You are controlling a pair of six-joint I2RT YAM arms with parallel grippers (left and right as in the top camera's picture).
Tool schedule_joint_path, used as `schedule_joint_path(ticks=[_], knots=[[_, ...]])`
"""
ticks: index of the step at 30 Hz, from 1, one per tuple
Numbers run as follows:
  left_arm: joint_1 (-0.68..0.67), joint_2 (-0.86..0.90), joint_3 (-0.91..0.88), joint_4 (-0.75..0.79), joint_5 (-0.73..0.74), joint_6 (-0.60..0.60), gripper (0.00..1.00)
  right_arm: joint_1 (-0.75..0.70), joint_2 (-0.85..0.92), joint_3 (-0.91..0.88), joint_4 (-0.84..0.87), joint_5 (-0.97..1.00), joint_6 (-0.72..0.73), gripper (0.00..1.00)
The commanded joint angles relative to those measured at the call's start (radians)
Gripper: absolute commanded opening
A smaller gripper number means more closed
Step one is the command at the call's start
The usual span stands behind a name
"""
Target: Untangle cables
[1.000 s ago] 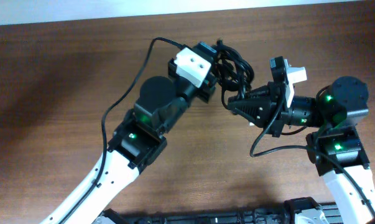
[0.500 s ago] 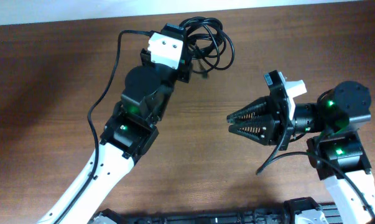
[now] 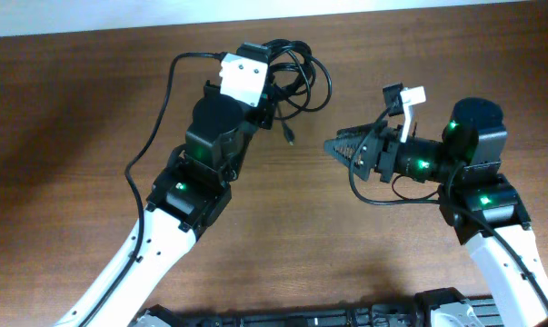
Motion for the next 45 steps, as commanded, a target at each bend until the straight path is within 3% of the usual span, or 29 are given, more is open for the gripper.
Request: schedule_joint_path(ticks=[1,5,10,25,32,45], knots=[[0.000,0.000,0.010,-0.013,0.031,-0.081,0.00,0.007,-0.004,0.007,-0.018,0.172,-0.005,0.76],[-0.013,0.000,0.009,-0.056,0.209,-0.117,0.00,0.007,-0.004,0.007,-0.069,0.231,-0.054,0.80],[-0.066,0.000,0.009,-0.072,0.210,-0.117,0.00,0.007,-0.020,0.007,-0.114,0.327,-0.060,0.80],[-0.158,0.006,0.009,-0.077,0.140,-0.116,0.00,0.007,-0.089,0.007,-0.193,0.475,-0.060,0.81],[-0.249,0.024,0.009,-0.077,-0.076,-0.116,0.00,0.007,-0.089,0.007,-0.194,0.476,-0.060,0.80],[-0.256,0.027,0.009,-0.077,-0.035,-0.116,0.00,0.007,-0.089,0.007,-0.275,0.682,-0.060,0.80]])
